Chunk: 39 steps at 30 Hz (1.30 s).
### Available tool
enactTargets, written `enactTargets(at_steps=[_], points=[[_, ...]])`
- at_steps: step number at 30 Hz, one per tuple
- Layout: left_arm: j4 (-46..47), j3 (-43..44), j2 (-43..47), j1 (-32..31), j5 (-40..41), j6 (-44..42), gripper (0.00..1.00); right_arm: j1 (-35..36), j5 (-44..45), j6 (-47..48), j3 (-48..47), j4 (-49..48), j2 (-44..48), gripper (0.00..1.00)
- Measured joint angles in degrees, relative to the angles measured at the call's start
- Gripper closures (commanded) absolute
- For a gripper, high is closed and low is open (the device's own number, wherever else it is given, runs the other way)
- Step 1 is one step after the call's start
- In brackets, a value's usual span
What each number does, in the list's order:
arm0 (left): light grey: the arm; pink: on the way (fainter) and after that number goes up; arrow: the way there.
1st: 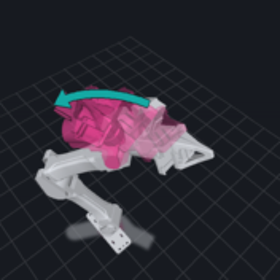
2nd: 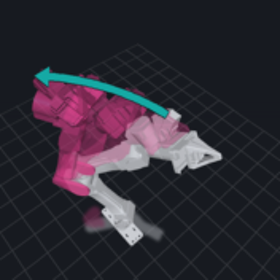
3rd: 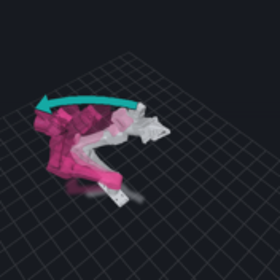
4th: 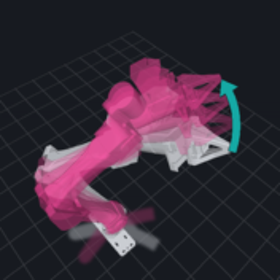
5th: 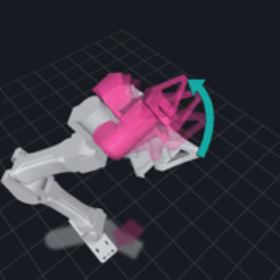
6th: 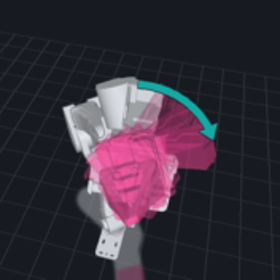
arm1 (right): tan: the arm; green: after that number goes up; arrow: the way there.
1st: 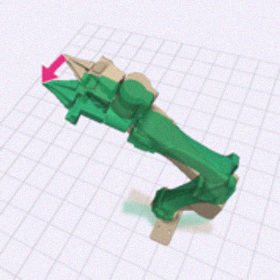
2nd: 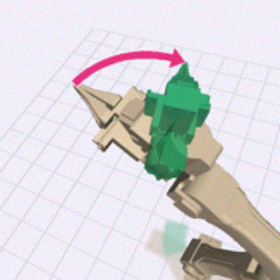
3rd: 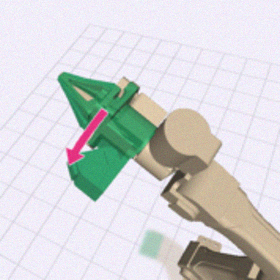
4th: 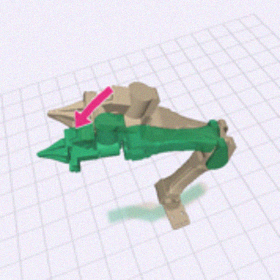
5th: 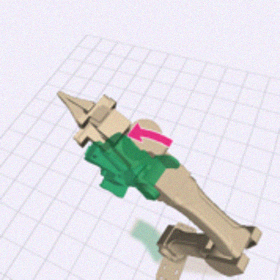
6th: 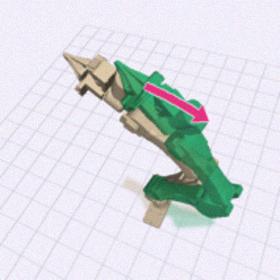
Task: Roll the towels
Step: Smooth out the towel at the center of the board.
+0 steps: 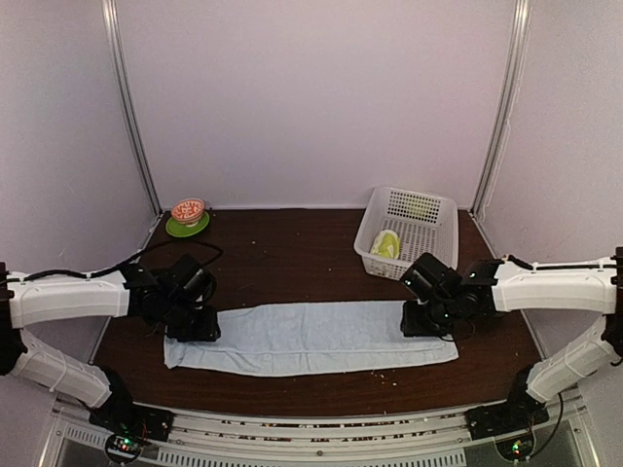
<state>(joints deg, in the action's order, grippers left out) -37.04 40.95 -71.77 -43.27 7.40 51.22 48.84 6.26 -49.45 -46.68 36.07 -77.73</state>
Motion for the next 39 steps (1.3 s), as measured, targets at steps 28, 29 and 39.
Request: enactTargets(at_steps=[28,29,39], points=[[12.4,-6.6,-6.0,14.5,-2.3,-2.5,0.55,-13.0,-6.6,0.1,8.3,-17.8,-7.0,0.56],[11.8,-6.3,-6.1,14.6,-2.3,-3.0,0.51,-13.0,-6.9,0.1,8.2,-17.7,-6.9,0.54],[-0.3,-1.1,3.0,15.5,-2.3,-7.5,0.23,-13.6,-8.3,3.0,3.7,-6.1,-2.3,0.47]])
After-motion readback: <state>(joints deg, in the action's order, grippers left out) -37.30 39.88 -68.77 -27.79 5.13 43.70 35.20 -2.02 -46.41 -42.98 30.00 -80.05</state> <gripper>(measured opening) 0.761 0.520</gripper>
